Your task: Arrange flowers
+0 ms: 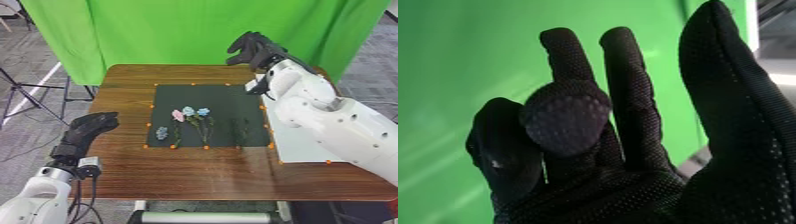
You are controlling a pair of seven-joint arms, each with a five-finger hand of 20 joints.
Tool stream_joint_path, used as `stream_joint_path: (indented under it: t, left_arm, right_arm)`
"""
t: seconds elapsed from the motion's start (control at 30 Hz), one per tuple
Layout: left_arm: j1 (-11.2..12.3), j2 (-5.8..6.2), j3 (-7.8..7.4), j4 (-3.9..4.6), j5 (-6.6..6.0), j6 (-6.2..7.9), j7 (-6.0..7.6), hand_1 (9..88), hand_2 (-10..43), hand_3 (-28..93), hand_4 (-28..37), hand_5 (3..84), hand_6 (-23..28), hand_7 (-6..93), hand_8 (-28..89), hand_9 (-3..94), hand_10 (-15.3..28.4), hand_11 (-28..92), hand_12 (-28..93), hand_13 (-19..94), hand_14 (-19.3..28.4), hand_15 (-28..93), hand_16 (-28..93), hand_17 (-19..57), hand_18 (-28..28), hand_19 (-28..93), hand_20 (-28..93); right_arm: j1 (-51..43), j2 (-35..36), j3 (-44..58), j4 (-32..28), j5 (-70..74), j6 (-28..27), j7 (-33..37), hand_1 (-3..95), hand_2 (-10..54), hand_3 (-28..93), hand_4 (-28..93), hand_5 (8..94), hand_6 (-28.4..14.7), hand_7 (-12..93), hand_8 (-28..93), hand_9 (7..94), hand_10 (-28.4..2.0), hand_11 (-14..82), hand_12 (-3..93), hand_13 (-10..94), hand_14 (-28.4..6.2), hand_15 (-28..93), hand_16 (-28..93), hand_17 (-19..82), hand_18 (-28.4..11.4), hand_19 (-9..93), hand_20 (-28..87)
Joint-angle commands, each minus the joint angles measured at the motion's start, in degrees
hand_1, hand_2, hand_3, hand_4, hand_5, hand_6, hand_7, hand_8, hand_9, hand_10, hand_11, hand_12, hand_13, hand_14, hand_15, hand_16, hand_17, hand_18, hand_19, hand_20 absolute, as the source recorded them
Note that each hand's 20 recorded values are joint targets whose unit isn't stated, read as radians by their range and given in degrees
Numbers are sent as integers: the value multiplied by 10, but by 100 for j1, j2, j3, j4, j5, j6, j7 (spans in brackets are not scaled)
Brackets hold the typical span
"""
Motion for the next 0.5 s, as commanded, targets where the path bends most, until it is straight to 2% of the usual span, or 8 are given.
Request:
stream_joint_path:
  t: [0.03, 0.13, 0.23, 0.37, 0.5]
  left_arm:
    - [189, -54, -101, -59, -41, 29, -21, 426, 76, 570, -122, 512, 11, 203, -77, 485, 147, 252, 96, 381, 181, 239, -55, 39, 96, 157, 117]
    - [187, -72, -84, -50, -16, -26, -39, 425, 76, 572, -121, 512, 12, 201, -76, 484, 146, 252, 97, 380, 182, 240, -55, 37, 98, 159, 117]
    - [140, -45, -89, -32, -16, -68, -82, 426, 76, 571, -122, 514, 12, 199, -76, 485, 146, 252, 96, 381, 182, 239, -55, 37, 99, 160, 117]
    - [94, 15, -135, -36, -9, -42, -93, 426, 76, 571, -121, 513, 13, 197, -78, 484, 147, 251, 96, 380, 182, 239, -55, 36, 100, 160, 116]
    - [101, 30, -139, -48, -3, -74, -116, 425, 76, 571, -121, 512, 12, 199, -78, 484, 148, 251, 97, 380, 182, 238, -55, 36, 99, 159, 116]
  right_arm:
    - [-673, 767, 572, 465, -595, 362, 415, 358, -95, 636, -125, 613, 3, 105, -63, 682, -152, 118, 205, 855, -31, 641, 321, 583, -159, 932, 597]
    - [-883, 1014, 573, 596, -989, 190, 609, 356, -95, 636, -124, 611, 1, 106, -61, 681, -152, 120, 213, 852, -32, 648, 320, 582, -160, 932, 601]
    - [-1308, 1160, 905, 694, -1403, -261, 682, 354, -95, 637, -125, 609, 0, 107, -60, 667, -156, 115, 214, 847, -34, 653, 321, 579, -160, 932, 604]
    - [-1751, 1174, 1283, 848, -1374, -615, 787, 352, -95, 637, -126, 602, 2, 101, -62, 639, -147, 90, 202, 841, -39, 653, 317, 569, -164, 932, 595]
    - [-1994, 1115, 1454, 1034, -1396, -700, 883, 348, -95, 634, -127, 595, 4, 99, -62, 623, -146, 88, 197, 835, -43, 652, 314, 564, -167, 932, 589]
